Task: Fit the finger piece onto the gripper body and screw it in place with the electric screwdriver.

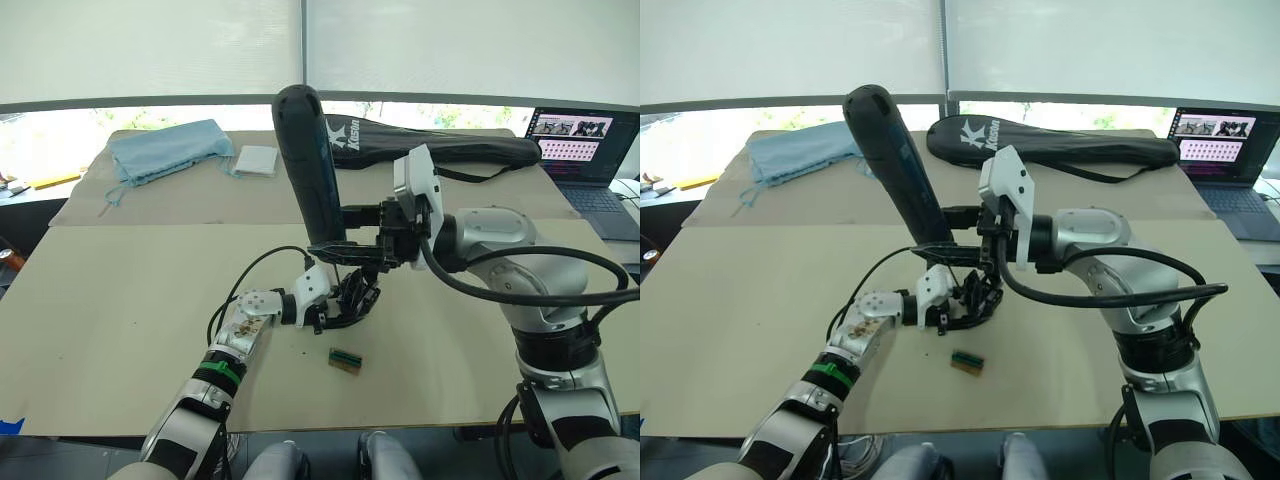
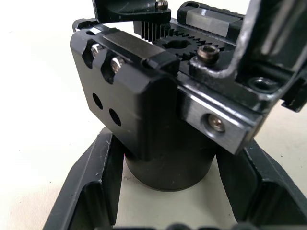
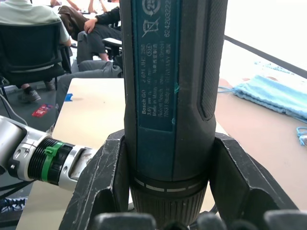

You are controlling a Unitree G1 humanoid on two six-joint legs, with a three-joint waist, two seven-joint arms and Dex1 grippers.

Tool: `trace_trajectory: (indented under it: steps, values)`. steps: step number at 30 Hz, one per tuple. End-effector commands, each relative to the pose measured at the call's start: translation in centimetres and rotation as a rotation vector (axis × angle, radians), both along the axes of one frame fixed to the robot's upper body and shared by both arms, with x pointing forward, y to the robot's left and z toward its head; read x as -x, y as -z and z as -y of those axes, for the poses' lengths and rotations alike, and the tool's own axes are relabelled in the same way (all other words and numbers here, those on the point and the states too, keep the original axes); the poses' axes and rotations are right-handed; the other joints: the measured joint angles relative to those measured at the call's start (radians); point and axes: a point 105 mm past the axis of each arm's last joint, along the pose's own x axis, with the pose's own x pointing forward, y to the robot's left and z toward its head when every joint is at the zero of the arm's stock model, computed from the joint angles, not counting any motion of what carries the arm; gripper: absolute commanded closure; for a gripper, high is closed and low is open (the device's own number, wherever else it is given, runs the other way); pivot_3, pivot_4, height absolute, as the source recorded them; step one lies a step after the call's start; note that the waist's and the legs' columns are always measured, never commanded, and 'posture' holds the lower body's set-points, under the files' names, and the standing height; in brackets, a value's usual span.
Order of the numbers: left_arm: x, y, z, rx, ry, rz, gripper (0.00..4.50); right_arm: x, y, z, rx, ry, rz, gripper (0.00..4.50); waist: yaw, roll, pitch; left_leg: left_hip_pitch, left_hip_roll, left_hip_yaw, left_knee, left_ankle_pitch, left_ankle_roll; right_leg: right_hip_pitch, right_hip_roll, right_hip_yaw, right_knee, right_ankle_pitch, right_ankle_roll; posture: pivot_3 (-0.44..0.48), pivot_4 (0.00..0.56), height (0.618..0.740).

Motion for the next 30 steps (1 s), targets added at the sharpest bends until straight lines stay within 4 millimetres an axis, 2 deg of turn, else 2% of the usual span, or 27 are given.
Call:
trace_trajectory:
  steps: [1,15,24,30]
  values:
    - [-0.2,-1.7,0.5,0.037,0.014,0.061,2.22,0.6,-1.1,0.1,-0.030,-0.020,0.071,2.60,0.000,0.000,0.000,0.000,0.000,0.000,0.000,0.000,0.000,0.000,0.000,0.000,0.000,0.000,0.000,0.000,0.150,0.736]
    - [-0.2,-2.0,0.6,0.044,0.014,0.063,2.22,0.5,-0.5,0.1,-0.026,-0.023,0.071,2.60,0.000,0.000,0.000,0.000,0.000,0.000,0.000,0.000,0.000,0.000,0.000,0.000,0.000,0.000,0.000,0.000,0.150,0.736]
    - [-0.2,-2.0,0.5,0.043,0.013,0.062,2.22,0.8,-1.9,0.1,-0.053,-0.023,0.058,2.60,0.000,0.000,0.000,0.000,0.000,0.000,0.000,0.000,0.000,0.000,0.000,0.000,0.000,0.000,0.000,0.000,0.150,0.736]
    - [-0.2,-2.0,0.6,0.045,0.015,0.062,2.22,0.9,-2.0,0.2,-0.049,-0.021,0.067,2.60,0.000,0.000,0.000,0.000,0.000,0.000,0.000,0.000,0.000,0.000,0.000,0.000,0.000,0.000,0.000,0.000,0.150,0.736]
